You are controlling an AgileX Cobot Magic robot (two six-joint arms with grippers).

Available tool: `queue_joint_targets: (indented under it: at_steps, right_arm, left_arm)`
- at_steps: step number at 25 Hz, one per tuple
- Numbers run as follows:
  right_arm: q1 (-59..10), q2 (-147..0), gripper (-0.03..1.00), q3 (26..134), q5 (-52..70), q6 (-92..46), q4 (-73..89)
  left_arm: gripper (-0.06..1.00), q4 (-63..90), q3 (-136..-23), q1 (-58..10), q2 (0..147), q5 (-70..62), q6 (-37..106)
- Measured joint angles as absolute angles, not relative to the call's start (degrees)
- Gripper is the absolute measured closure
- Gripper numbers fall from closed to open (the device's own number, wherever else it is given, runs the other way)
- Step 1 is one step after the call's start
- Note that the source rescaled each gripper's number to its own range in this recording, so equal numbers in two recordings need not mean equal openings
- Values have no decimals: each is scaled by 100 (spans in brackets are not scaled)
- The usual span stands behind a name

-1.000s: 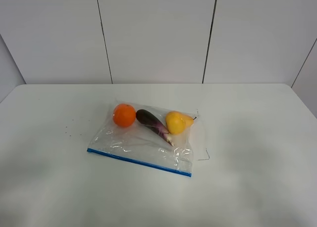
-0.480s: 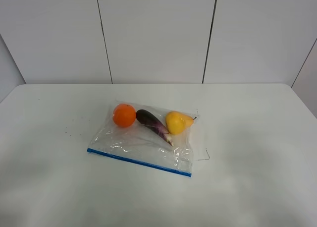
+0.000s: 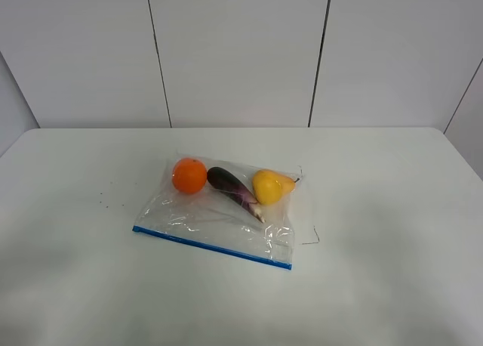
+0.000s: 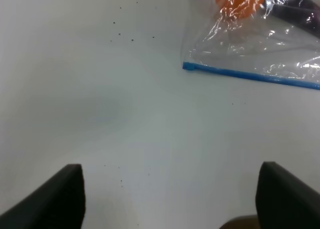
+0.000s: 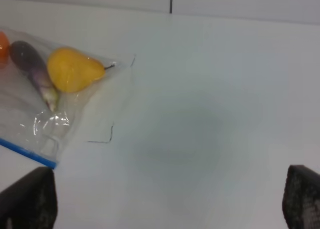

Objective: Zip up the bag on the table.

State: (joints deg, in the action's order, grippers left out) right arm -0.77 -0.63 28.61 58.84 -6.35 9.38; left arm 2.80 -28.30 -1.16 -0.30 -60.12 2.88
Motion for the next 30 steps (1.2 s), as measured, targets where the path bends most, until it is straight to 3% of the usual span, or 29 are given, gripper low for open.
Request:
queue_joint_targets:
  at_steps: [30]
  right_arm:
    - [-77,-63,-3,2861,5880,-227,671]
  left_arm:
    - [-6,280,-2830,-116,-30,-6012,288]
